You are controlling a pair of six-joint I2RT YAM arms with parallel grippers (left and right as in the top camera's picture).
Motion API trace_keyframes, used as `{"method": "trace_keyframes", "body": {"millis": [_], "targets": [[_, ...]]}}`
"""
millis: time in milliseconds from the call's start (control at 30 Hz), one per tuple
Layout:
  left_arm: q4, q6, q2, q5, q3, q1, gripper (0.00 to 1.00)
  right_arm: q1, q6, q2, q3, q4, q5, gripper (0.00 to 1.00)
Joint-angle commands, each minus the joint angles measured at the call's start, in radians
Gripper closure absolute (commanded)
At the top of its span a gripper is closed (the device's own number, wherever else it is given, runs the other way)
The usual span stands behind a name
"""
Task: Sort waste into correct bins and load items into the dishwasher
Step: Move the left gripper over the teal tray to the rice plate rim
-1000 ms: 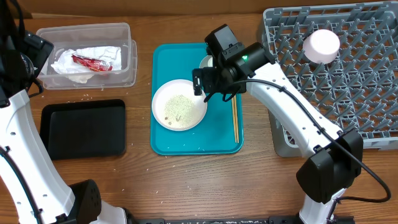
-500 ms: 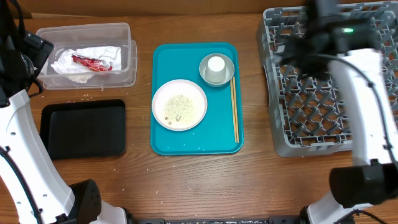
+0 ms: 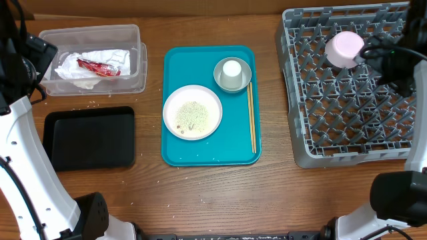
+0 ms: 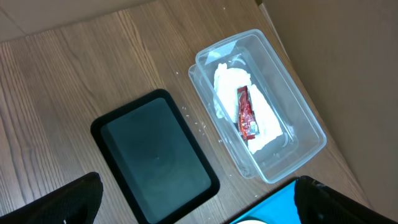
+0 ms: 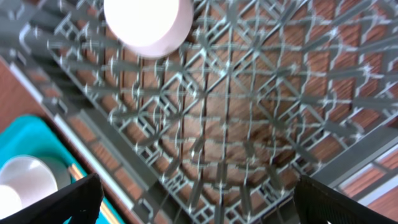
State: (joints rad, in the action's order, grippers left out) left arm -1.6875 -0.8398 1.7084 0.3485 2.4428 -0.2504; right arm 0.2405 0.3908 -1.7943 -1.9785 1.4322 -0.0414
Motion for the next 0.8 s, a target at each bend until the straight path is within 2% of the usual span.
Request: {"method": "trace_keyframes", "body": {"millis": [0,667,767], "targets": [[-0.002,-0.021,0.004,0.017,0.000,-0.005,0.00,0.014,-0.001,0.012,-0.018,-0.010,-0.010,0.00],[-0.002,-0.022,0.004,0.015,-0.001,-0.005,0.00,0.015,-0.001,0.012,-0.018,-0.010,-0.010,0.00],[0.000,-0.022,0.004,-0.049,0.000,-0.005,0.00,0.015,-0.001,0.012,-0.018,-0.010,-0.010,0.00]]}}
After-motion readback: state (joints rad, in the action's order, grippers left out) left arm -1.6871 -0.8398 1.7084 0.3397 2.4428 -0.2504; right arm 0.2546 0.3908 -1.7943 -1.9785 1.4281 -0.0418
